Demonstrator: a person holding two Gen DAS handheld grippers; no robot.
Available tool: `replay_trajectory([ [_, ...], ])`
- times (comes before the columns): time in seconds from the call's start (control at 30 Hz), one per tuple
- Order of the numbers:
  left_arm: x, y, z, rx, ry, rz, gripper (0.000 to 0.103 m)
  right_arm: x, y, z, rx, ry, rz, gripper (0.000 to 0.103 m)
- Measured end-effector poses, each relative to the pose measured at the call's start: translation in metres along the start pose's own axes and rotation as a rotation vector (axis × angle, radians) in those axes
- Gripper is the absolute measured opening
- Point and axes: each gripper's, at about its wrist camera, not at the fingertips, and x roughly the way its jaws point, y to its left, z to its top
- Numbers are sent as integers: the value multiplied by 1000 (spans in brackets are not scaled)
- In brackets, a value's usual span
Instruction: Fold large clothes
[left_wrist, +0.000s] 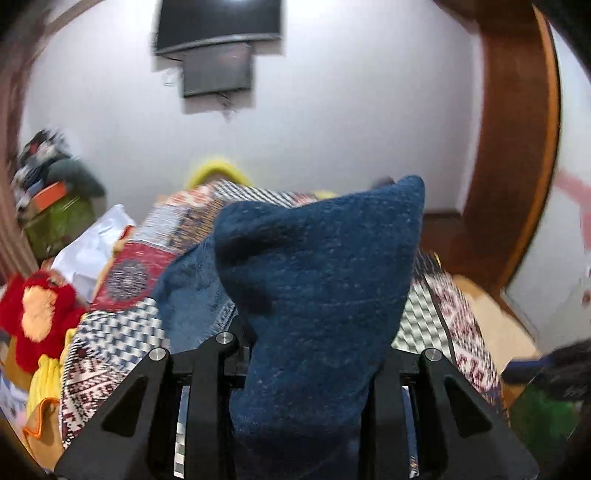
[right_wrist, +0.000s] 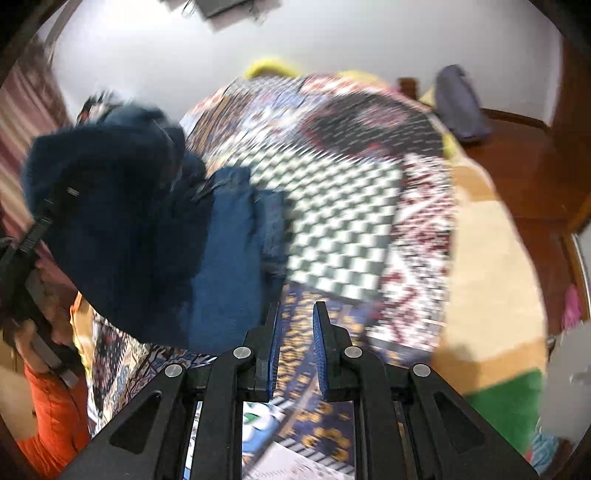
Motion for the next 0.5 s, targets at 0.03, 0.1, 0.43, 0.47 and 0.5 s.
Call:
replay_trajectory([
  [0.03,5,-8,-4,26,15,-6,28,-5,-3,-1,9,-6,1,12],
  [0.1,16,-39,-21,123,65,-22,28,-14,-12,0,22,-19,-13,12],
  [0.43,23,-103,-97,455,199,-2,32,-36,-23,-7,45,-51,-14,12],
  [0.47,21,-101,-98,446,209,-12,35,-37,-22,-8,40,-52,-16,12],
  [0.5,18,-103,-100,447,216,-25,37,-37,-20,-8,36,-53,-19,12],
])
